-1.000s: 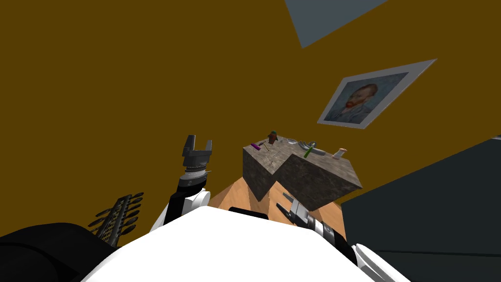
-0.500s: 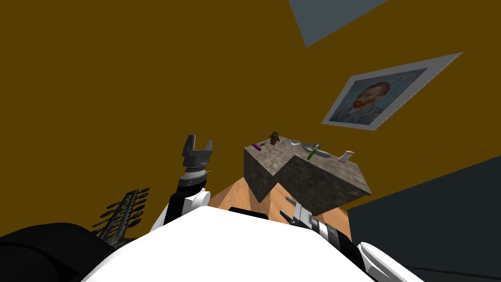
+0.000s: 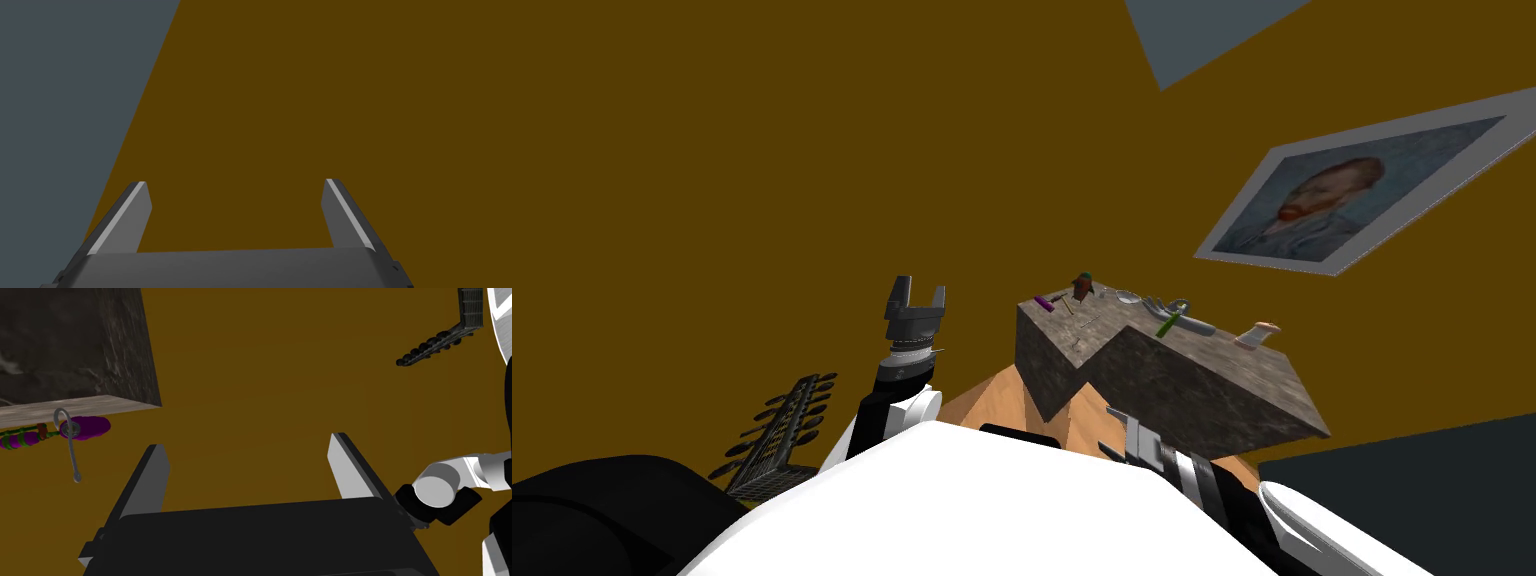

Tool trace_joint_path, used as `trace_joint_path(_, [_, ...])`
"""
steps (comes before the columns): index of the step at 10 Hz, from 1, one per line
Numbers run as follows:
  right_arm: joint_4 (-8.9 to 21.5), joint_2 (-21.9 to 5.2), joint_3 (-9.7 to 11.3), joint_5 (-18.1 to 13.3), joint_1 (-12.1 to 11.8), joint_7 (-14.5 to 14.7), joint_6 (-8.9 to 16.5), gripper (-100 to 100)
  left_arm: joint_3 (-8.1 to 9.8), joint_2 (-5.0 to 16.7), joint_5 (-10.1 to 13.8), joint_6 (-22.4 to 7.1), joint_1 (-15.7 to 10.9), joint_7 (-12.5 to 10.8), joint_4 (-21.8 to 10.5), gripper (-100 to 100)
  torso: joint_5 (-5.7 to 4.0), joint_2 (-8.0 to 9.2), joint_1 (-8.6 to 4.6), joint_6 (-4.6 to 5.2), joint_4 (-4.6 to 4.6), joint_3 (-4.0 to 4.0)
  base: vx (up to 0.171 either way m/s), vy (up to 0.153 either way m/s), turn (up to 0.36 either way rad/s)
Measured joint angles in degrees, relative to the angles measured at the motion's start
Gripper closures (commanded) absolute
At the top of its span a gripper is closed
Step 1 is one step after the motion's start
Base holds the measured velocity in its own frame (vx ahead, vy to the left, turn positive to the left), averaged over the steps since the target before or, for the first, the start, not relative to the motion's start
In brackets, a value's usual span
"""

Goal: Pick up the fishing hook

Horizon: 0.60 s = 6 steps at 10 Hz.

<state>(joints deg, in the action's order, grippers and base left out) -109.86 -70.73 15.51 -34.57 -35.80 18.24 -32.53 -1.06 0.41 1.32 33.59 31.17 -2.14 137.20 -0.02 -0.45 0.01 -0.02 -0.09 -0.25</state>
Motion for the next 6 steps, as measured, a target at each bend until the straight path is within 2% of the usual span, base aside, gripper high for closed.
trace_joint_path(1, [0.4, -1.16, 0.09, -0.55, 0.1, 0.35, -0.09, -100, 0.0, 0.0, 0.0, 0.0, 0.01, 0.0, 0.0, 0, 0.01, 0.06, 0.02, 0.05, 0.01, 0.03, 0.056, 0.004, 0.078])
trace_joint_path(3, [1.39, -4.64, -0.19, -1.9, 0.73, 0.86, 0.05, -100, 0.0, 0.0, 0.0, 0.0, 0.0, 0.0, 0.0, 0, 0.03, 0.02, 0.12, -0.01, 0.0, 0.01, 0.103, 0.031, 0.241])
trace_joint_path(4, [2.16, -6.44, -0.03, -2.81, 1.79, 0.92, 0.16, -100, 0.0, 0.0, 0.0, 0.0, 0.0, 0.0, 0.0, 0, 0.04, -0.13, 0.15, -0.01, -0.03, -0.07, 0.088, 0.009, 0.061])
trace_joint_path(6, [2.58, -8.97, -0.28, -3.74, 2.1, 1.27, 0.53, -100, 0.0, 0.0, 0.0, 0.0, 0.0, 0.0, 0.0, 0, 0.03, 0.04, 0.13, 0.02, 0.0, 0.02, 0.076, 0.02, 0.15])
